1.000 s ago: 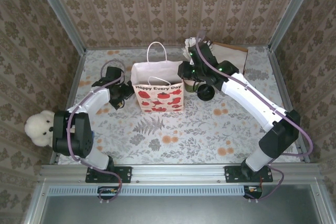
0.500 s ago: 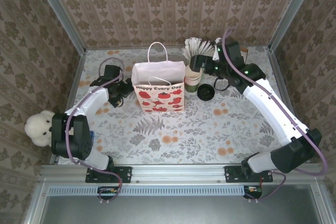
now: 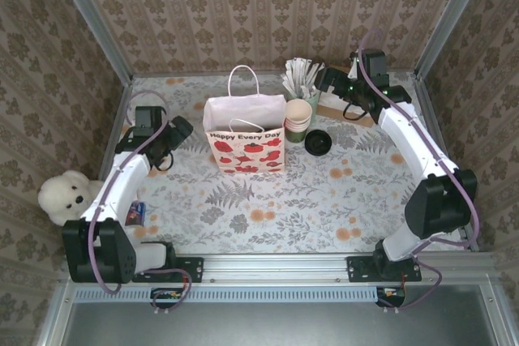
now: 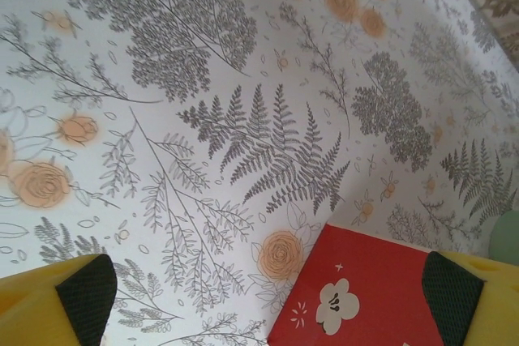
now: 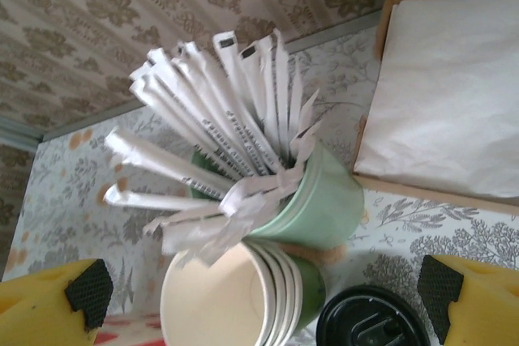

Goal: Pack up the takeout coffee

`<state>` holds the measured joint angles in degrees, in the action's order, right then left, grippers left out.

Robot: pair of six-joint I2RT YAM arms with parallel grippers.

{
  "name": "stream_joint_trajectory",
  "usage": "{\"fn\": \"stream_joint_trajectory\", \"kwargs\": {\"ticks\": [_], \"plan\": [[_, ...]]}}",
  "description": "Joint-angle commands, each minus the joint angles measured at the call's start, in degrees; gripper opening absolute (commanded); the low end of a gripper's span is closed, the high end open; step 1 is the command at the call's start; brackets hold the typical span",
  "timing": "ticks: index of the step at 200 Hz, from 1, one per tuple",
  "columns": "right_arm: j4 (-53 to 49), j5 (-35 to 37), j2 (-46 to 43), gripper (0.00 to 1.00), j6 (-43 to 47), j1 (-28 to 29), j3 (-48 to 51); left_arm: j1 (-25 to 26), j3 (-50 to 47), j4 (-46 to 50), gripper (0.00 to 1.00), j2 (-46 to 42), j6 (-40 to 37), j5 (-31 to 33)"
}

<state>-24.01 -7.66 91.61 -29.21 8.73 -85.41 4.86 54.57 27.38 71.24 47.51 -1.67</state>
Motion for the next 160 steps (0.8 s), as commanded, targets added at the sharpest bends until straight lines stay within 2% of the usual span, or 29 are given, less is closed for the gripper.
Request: {"fn": "stream_joint_trajectory", "kwargs": {"ticks": [1, 26, 52, 74, 92, 112, 160], "plan": [[3.7, 2.2, 1.9, 1.0, -2.7, -1.1, -2.0, -1.1, -1.8, 0.4, 1.0, -2.4, -1.9, 2.1], [0.3, 2.3, 5.7, 1.0, -2.9, -2.5, -6.1, -2.1, -2.4, 0.5, 1.0, -3.3, -2.0, 1.8], [-8.1, -7.7, 12.3, 1.0, 5.2, -5.1, -15.6, -2.6, -2.2, 0.5, 1.0, -3.6, -2.2, 1.3], [-15.9, -12.4, 18.1, 0.97, 10.0, -6.8, -23.6, -2.8, -2.1, 0.5, 1.0, -3.6, -2.2, 0.9], [-16.1, -17.0, 20.1, 0.87, 11.0, -8.0, -26.0, -3.0, -2.0, 0.6, 1.0, -3.6, -2.2, 0.6], [-17.5, -19.6, 22.2, 0.82, 12.7, -8.3, -29.0, -3.1, -2.0, 0.6, 1.0, -3.9, -2.1, 0.4], [-21.4, -20.9, 27.2, 0.51, 12.6, -8.3, -34.7, -3.2, -2.5, 0.4, 1.0, -4.9, -2.4, 0.4]]}}
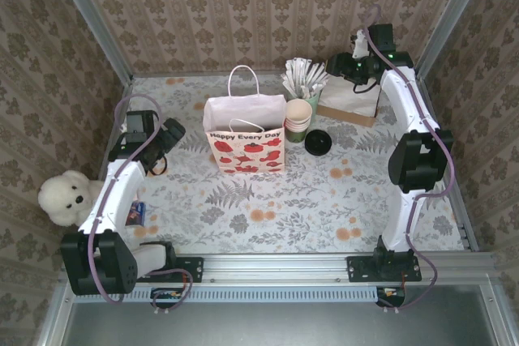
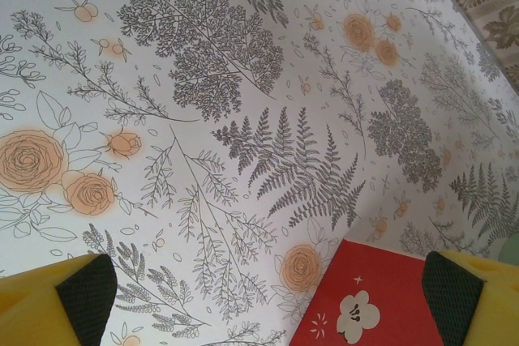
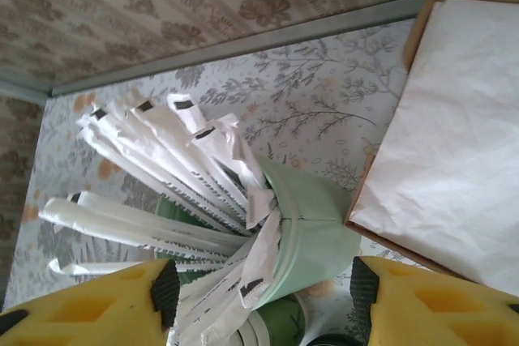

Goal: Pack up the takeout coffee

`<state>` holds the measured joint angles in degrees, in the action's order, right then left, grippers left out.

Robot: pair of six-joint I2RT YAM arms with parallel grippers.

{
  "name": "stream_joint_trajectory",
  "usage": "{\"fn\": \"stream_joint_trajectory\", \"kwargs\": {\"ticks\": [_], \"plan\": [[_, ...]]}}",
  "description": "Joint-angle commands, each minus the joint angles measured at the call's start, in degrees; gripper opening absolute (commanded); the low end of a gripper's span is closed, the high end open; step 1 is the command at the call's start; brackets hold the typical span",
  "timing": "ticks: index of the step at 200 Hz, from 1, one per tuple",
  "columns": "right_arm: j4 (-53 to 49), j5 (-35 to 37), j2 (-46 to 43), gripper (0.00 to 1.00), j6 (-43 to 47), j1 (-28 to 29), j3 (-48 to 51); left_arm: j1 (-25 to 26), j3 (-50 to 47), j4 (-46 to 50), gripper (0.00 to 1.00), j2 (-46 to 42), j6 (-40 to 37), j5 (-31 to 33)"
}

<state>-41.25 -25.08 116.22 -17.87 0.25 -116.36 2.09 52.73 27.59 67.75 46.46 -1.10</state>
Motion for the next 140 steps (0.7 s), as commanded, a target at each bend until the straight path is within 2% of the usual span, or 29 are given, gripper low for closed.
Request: {"fn": "stream_joint_trajectory", "kwargs": {"ticks": [1, 81, 140], "plan": [[-4.2, -3.5, 2.6, 0.51, 1.2, 0.2, -3.8, -0.4, -0.7, 0.2, 1.0, -1.4, -1.4, -0.1], [-3.8, -3.2, 5.2, 0.22, 0.0, 0.2, -5.5, -0.5, -1.5, -0.1, 1.0, -1.3, -1.1, -0.1], [-3.2, -2.5, 4.7, 0.19, 0.3, 0.2, -5.5, -0.5, -0.9, 0.0, 1.0, -0.7, -1.2, -0.7]]}}
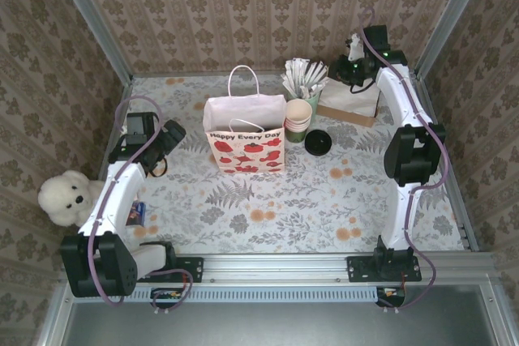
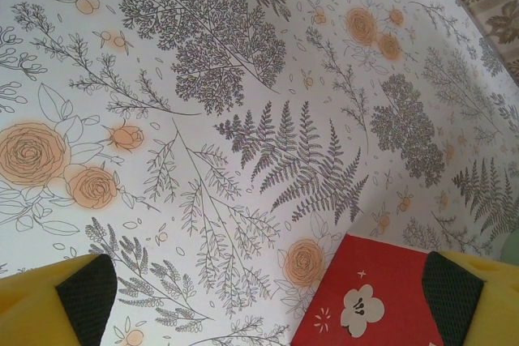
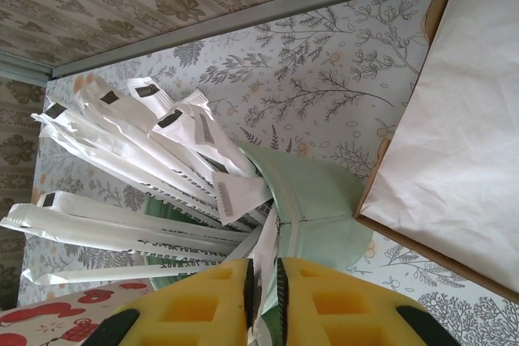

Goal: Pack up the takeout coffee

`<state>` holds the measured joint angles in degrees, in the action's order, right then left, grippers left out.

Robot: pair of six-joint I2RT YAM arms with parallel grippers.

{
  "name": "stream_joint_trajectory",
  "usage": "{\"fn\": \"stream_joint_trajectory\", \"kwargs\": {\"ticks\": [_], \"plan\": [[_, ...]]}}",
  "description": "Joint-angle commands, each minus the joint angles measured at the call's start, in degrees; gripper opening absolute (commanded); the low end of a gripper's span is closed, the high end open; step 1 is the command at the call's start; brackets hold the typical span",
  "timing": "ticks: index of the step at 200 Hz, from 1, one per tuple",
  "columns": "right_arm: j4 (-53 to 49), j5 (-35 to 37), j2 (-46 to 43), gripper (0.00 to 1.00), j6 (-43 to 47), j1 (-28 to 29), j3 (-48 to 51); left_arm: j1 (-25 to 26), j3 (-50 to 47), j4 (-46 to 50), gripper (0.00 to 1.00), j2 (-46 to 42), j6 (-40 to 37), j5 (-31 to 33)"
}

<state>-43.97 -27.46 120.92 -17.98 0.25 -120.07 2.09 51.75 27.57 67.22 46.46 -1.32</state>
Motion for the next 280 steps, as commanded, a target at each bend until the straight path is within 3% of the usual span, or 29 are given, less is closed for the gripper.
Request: {"fn": "stream_joint_trajectory", "kwargs": {"ticks": [1, 34, 177, 280], "plan": [[-0.5, -0.1, 0.0, 0.18, 0.4, 0.2, -1.7, -0.5, 0.1, 0.1, 1.0, -0.2, -1.2, -0.5], [-0.3, 0.1, -0.6, 0.11, 0.8, 0.2, -1.8, -0.5, -0.3, -0.1, 1.0, -0.1, -0.8, -1.0], [-0.9, 6.1, -6.7, 0.05, 8.9, 0.1, -1.3, -0.5, 0.8, -0.8, 1.0, -0.1, -3.4, -2.6], [8.6, 7.3, -26.5, 0.0, 14.5, 0.3, 17.0, -0.6, -1.2, -15.9, 1.0, -9.0, -8.6, -13.8]]}}
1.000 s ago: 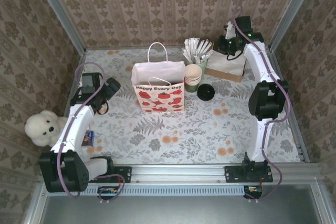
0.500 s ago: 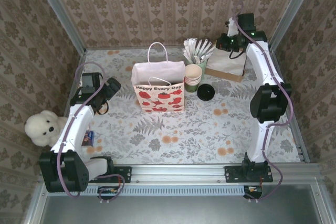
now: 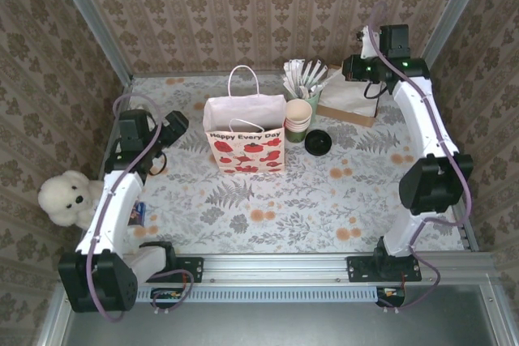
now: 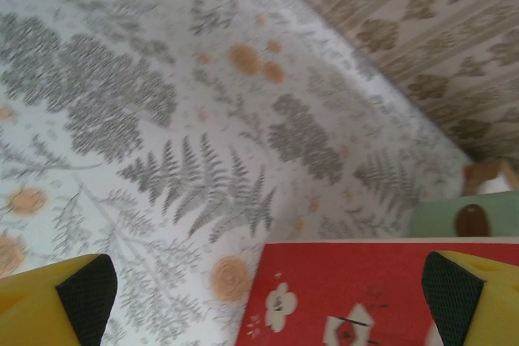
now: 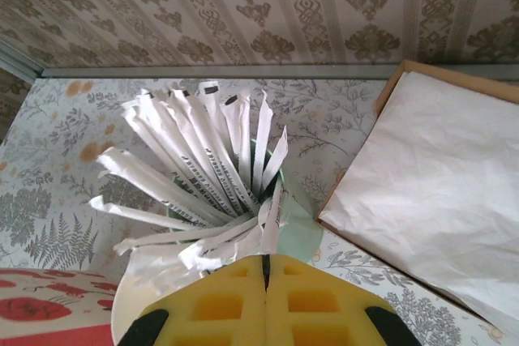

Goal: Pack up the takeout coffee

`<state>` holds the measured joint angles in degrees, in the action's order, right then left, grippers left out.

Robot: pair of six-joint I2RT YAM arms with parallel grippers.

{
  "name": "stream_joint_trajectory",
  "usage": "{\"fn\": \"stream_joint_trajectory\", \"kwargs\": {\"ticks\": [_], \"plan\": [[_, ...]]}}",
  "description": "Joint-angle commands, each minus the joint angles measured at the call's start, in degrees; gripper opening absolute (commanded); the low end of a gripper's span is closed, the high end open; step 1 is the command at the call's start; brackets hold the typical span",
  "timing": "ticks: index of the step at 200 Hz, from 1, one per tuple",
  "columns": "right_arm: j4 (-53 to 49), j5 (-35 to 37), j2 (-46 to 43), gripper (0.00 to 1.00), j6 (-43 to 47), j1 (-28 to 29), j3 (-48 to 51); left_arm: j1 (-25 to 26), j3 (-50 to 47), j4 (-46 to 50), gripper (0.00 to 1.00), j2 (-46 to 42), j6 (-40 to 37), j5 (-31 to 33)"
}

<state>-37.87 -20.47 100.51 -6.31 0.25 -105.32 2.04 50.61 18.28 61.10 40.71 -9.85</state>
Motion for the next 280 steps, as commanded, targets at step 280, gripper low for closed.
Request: {"fn": "stream_joint_trajectory", "kwargs": {"ticks": [280], "plan": [[-4.2, -23.5, -12.2, 0.0, 14.5, 23.5, -0.6, 4.2, 3.7, 10.2, 1.0, 5.4, 12.6, 0.1]]}}
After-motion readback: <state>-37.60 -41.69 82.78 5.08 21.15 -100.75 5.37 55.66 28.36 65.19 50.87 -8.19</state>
